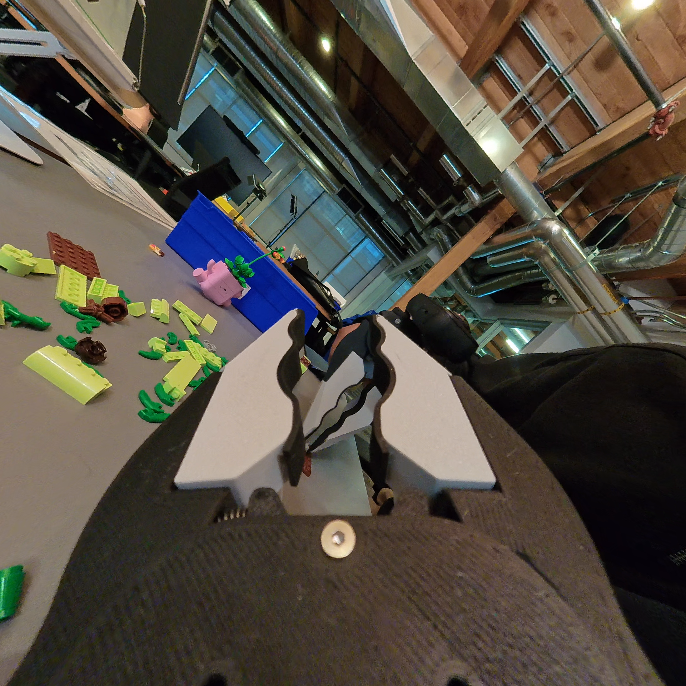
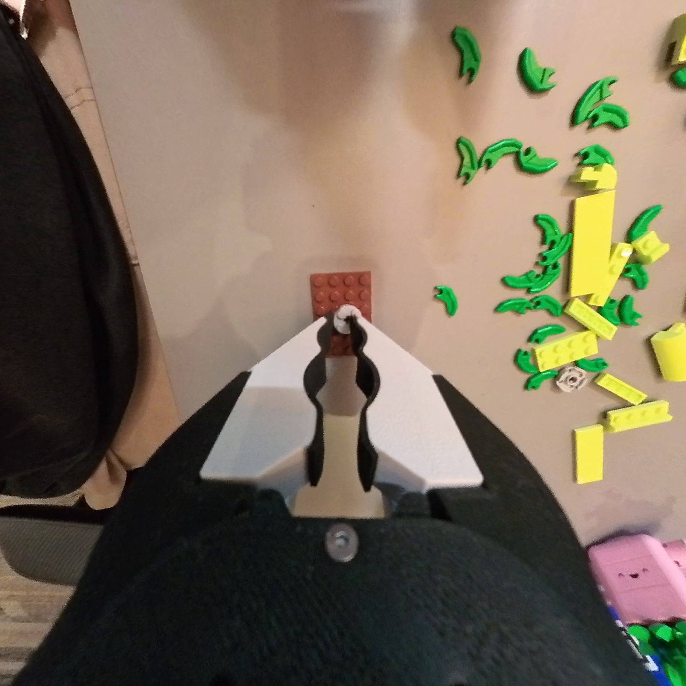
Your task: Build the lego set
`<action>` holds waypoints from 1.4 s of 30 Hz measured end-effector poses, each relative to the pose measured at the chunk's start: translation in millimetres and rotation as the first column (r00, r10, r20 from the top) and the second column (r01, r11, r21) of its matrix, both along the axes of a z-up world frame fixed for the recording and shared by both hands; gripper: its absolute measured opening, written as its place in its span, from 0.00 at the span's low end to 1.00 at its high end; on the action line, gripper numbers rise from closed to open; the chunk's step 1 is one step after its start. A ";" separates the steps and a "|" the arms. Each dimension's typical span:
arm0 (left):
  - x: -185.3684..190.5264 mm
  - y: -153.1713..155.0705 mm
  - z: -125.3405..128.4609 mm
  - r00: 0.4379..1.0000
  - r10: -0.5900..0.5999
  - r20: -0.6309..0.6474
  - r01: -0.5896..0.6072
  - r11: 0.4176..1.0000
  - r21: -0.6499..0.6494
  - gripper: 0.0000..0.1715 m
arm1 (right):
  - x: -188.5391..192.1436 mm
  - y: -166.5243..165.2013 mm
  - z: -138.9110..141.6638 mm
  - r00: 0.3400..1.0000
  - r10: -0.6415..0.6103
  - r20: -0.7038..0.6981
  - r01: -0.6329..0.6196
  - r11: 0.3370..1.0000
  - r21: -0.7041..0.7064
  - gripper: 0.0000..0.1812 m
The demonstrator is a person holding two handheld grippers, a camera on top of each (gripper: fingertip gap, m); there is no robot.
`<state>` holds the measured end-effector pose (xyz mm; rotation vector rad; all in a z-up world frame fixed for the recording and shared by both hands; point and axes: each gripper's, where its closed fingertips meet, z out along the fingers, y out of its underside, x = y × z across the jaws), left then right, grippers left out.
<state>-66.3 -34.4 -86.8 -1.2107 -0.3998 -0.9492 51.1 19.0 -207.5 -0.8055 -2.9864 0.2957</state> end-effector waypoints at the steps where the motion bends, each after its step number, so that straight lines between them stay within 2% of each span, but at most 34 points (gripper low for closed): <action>1: 0.0 0.0 0.1 1.000 0.000 0.000 0.000 1.000 0.000 0.18 | 0.1 0.0 0.0 1.000 0.001 0.000 -0.001 1.000 0.001 0.04; 18: 0.1 -0.1 0.1 1.000 -0.001 0.003 0.001 1.000 0.001 0.18 | -0.1 0.6 4.8 1.000 0.002 -0.014 -0.002 1.000 0.015 0.06; 24: 0.2 0.1 -0.2 1.000 -0.001 0.001 0.001 1.000 -0.001 0.18 | -0.6 0.6 1.6 1.000 0.007 -0.008 -0.007 1.000 0.015 0.01; 42: 0.4 0.4 -0.6 1.000 -0.004 0.006 0.004 1.000 -0.001 0.18 | 4.1 -2.6 -0.3 0.997 0.029 0.065 -0.028 0.999 -0.018 0.00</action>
